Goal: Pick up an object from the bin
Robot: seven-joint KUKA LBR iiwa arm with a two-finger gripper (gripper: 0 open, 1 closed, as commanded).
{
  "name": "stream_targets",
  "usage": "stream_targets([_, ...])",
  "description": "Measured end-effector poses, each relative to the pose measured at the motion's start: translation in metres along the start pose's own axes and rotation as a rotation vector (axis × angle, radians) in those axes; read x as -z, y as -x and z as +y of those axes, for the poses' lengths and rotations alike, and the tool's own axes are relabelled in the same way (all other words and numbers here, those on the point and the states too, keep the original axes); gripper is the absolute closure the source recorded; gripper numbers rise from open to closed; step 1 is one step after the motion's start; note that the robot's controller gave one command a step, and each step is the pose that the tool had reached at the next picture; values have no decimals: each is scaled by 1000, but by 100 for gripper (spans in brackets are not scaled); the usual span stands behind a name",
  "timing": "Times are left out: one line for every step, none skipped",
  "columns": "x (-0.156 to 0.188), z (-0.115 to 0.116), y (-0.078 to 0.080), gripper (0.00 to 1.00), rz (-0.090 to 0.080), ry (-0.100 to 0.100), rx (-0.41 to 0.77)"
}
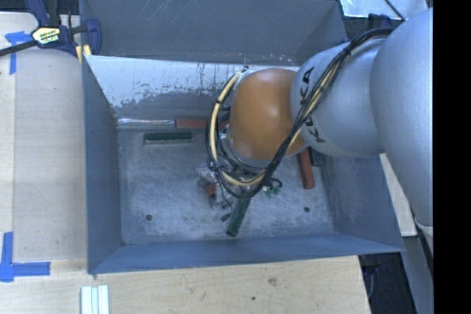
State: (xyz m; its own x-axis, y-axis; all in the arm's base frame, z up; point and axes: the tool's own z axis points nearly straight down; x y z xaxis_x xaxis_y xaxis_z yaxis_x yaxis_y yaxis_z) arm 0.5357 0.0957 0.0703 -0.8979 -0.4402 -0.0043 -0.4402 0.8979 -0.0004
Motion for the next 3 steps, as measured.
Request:
stream_targets([0,-6,-47,0,-1,-1,125])
stream_targets([0,-6,-47,0,-1,-1,126])
stream_targets([1,-70,1,100,-1,-1,627])
